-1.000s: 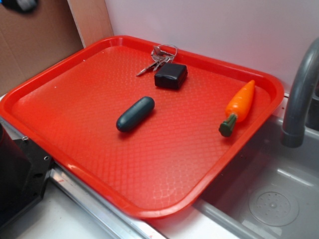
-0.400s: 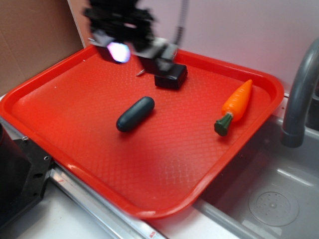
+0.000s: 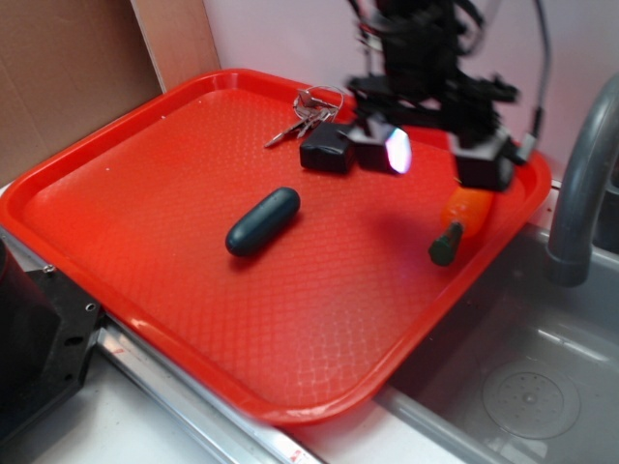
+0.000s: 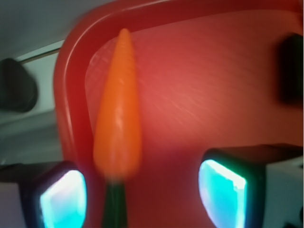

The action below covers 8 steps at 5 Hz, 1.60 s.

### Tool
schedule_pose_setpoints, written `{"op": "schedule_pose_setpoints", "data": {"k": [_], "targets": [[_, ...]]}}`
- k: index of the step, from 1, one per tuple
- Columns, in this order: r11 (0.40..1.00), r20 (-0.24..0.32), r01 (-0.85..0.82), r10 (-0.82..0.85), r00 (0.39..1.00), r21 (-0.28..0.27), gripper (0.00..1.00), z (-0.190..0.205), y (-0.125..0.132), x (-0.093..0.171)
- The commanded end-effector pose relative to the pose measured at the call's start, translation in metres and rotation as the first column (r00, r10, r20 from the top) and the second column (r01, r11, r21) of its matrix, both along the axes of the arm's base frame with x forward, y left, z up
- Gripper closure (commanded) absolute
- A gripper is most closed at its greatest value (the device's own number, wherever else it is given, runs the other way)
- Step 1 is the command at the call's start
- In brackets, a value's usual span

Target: Grab the carrot.

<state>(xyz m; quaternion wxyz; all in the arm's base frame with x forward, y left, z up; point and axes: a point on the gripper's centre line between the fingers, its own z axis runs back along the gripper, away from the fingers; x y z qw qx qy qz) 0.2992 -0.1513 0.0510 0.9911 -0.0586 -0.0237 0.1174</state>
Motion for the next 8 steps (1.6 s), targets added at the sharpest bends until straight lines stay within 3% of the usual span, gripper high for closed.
{"op": "schedule_pose_setpoints", "data": {"k": [1, 2, 3, 4, 5, 7, 8], "targets": [[0.999, -0.004, 0.006, -0.006, 1.0, 0.037, 0.0, -0.021, 0.012, 0.019], [0.998, -0.022, 0.032, -0.031, 0.999, 0.056, 0.0, -0.03, 0.02, 0.013], [0.996, -0.029, 0.054, -0.052, 0.998, 0.067, 0.43, -0.032, 0.025, 0.014], [0.995, -0.037, 0.063, -0.061, 0.997, 0.081, 1.0, -0.033, 0.027, 0.013], [0.993, -0.056, 0.088, -0.084, 0.995, 0.078, 1.0, -0.034, 0.03, 0.009], [0.975, 0.014, 0.214, -0.215, 0.976, 0.052, 1.0, 0.055, 0.067, -0.035], [0.968, 0.041, 0.25, -0.251, 0.967, 0.036, 1.0, 0.104, 0.103, -0.074]]}}
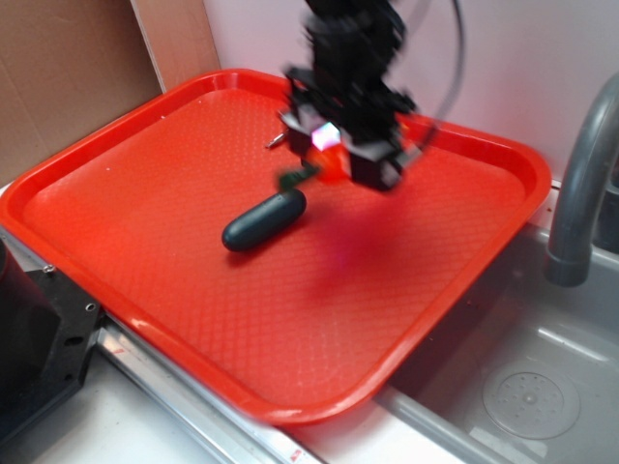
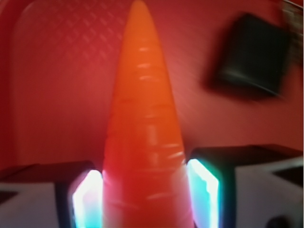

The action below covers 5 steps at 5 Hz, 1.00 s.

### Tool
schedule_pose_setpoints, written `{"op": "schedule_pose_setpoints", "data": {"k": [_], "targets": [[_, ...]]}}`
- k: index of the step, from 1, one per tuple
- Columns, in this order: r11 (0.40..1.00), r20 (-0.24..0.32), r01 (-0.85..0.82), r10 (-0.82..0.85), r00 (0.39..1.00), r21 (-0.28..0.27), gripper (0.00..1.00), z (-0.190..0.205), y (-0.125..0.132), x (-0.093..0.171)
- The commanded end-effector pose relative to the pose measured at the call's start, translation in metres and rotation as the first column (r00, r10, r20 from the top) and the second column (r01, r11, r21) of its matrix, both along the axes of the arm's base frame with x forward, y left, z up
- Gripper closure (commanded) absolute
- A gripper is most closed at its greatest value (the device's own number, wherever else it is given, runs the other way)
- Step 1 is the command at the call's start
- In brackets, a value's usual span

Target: Grab the carrot.

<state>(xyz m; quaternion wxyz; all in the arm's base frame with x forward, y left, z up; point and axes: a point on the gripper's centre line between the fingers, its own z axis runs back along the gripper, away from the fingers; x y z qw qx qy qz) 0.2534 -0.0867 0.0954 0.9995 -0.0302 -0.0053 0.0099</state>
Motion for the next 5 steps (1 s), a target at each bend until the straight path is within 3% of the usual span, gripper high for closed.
{"op": "schedule_pose_setpoints", "data": {"k": [1, 3, 4, 5], "targets": [[0.996, 0.088, 0.079, -0.081, 0.993, 0.029, 1.0, 0.11, 0.059, -0.051], [0.999, 0.11, 0.036, -0.037, 0.993, 0.012, 1.0, 0.138, 0.098, -0.078], [0.999, 0.112, 0.03, -0.033, 0.993, 0.023, 1.0, 0.137, 0.098, -0.077], [0.998, 0.081, 0.04, -0.043, 0.996, 0.038, 1.0, 0.13, 0.093, -0.07]]}}
